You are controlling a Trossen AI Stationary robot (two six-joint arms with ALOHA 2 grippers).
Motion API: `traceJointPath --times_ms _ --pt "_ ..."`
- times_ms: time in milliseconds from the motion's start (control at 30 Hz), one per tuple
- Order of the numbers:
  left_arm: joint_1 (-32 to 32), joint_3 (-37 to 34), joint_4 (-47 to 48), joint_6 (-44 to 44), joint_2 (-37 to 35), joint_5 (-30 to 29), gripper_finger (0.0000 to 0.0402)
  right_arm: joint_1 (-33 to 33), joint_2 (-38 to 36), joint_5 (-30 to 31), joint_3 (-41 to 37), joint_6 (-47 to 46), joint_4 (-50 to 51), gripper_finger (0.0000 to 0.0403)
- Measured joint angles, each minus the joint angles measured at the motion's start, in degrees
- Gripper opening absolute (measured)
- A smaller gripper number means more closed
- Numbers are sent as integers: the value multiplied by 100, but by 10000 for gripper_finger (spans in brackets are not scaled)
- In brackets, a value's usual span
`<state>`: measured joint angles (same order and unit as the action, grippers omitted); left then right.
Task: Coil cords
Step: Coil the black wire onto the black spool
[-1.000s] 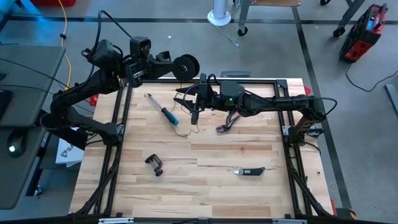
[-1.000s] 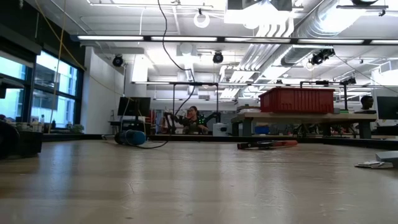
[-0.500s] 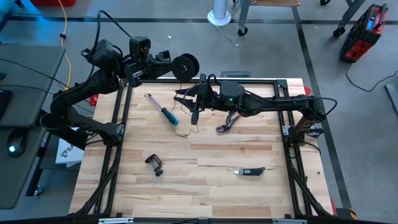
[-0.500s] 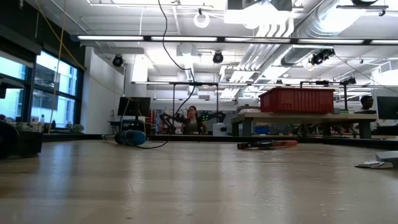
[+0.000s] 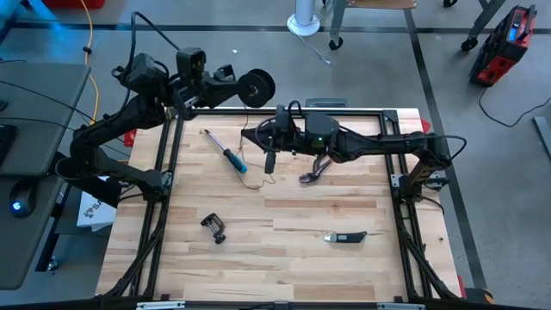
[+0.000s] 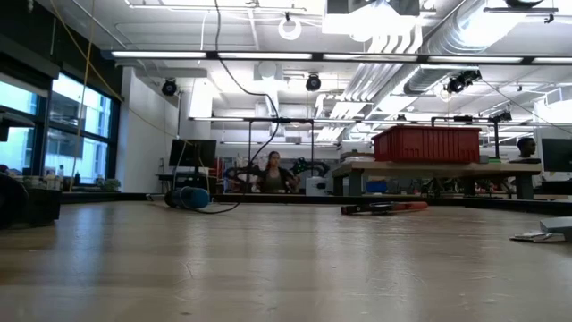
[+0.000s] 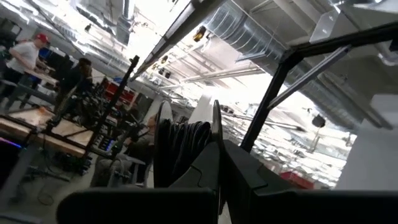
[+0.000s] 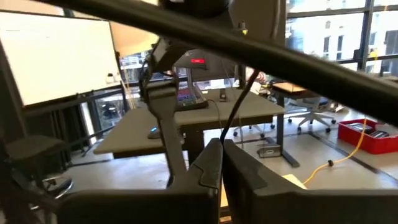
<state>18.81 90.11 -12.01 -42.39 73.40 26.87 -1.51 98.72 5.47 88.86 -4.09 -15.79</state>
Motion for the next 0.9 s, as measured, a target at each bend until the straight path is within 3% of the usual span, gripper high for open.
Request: traceJointPath --times_ms 167,433,900 --pt "279 -2 164 250 -172 -39 0 117 -239 -156 0 -19 496 1" --pt "795 -2 1787 257 -645 -216 0 295 -886 -293 2 -42 1490 0" --pt "729 -2 3539 -952 -875 -131 0 383 -1723 -294 2 154 1932 0"
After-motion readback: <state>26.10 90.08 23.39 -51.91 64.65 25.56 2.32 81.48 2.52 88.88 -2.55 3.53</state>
